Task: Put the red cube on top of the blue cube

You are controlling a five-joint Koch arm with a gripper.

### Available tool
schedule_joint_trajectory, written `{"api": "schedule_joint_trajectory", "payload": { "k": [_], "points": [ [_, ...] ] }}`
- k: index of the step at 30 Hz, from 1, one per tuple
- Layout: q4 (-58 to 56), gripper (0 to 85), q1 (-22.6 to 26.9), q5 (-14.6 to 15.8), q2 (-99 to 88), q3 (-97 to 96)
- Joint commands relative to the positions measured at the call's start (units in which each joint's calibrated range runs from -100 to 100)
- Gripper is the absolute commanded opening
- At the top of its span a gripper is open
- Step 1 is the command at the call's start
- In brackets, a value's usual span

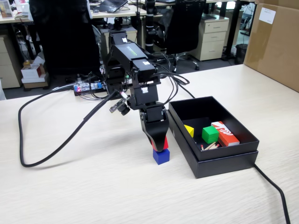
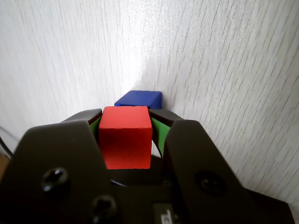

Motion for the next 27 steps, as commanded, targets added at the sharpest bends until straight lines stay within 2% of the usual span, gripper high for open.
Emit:
{"api": "schedule_joint_trajectory", "payload": {
  "k": [1, 8, 17, 27],
  "points": [
    [3.85, 13.7, 0.15, -0.10, -1.50, 4.93],
    [3.85, 23.9, 0.34, -0.15, -1.50, 5.11],
    [3.76, 29.4, 0.44, -0.15, -1.50, 5.02],
    [3.76, 48.3, 0.93, -0.20, -5.18, 0.85]
  ]
}}
